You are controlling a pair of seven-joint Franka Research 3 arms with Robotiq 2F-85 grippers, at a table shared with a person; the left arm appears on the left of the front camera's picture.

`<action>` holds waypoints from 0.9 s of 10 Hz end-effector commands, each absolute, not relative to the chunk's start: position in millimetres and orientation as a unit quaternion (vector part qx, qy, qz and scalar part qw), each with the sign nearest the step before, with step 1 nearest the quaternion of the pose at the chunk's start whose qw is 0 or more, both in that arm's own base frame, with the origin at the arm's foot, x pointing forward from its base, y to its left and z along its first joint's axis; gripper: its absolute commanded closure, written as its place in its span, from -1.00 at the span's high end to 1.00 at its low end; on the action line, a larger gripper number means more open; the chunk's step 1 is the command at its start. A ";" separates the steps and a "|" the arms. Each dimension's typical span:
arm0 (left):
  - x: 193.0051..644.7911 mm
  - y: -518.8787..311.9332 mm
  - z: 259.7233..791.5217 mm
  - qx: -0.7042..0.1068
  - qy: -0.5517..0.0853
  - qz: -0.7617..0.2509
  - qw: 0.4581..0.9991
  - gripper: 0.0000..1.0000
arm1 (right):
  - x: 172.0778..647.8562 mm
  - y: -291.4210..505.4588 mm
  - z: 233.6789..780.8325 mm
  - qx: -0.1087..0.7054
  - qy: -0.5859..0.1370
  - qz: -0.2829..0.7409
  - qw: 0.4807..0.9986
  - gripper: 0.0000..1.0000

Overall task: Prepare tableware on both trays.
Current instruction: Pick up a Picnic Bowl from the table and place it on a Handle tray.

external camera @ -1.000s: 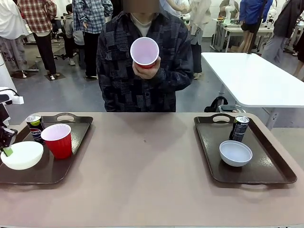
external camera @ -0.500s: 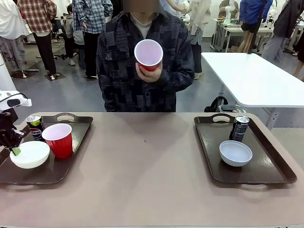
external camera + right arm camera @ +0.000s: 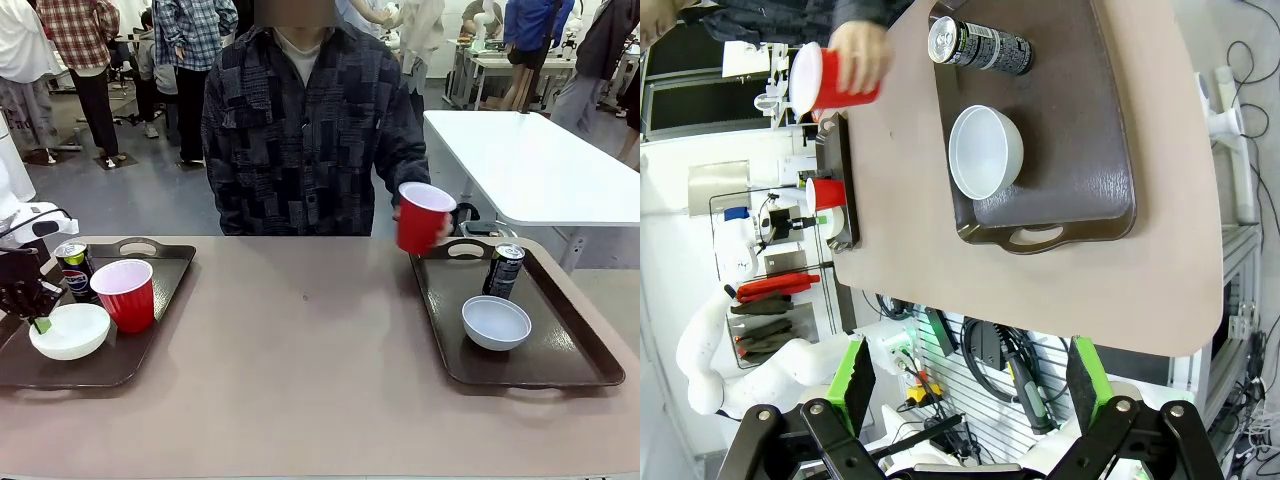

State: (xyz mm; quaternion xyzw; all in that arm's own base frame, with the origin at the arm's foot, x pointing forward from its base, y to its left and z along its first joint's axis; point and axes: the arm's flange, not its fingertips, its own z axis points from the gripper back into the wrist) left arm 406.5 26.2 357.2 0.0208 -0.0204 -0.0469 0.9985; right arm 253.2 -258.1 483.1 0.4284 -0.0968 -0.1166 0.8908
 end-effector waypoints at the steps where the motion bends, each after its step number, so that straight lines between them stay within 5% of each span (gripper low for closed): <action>1: 384.9 22.0 345.3 0.042 -0.017 -0.034 0.998 0.25 | 250.8 -259.4 482.3 0.429 -0.099 -0.107 0.892 1.00; 2: 384.9 22.2 348.8 0.042 -0.017 -0.034 0.998 1.00 | 250.8 -259.4 482.3 0.429 -0.099 -0.107 0.892 1.00; 3: 383.4 22.0 354.6 0.046 -0.010 -0.036 0.998 0.64 | 250.8 -259.4 482.3 0.429 -0.099 -0.107 0.892 1.00; 4: 381.0 20.6 361.7 0.049 -0.007 -0.039 0.998 1.00 | 250.8 -259.4 482.3 0.429 -0.099 -0.107 0.892 1.00; 6: 375.5 15.9 384.5 0.034 -0.006 -0.057 0.998 1.00 | 250.8 -259.4 482.3 0.429 -0.099 -0.107 0.892 1.00; 7: 370.4 11.8 397.8 0.028 -0.007 -0.069 0.997 0.29 | 250.8 -259.4 482.3 0.429 -0.099 -0.107 0.892 1.00; 9: 357.5 3.8 433.2 0.018 -0.001 -0.101 0.995 0.68 | 250.8 -259.4 482.3 0.429 -0.099 -0.107 0.892 1.00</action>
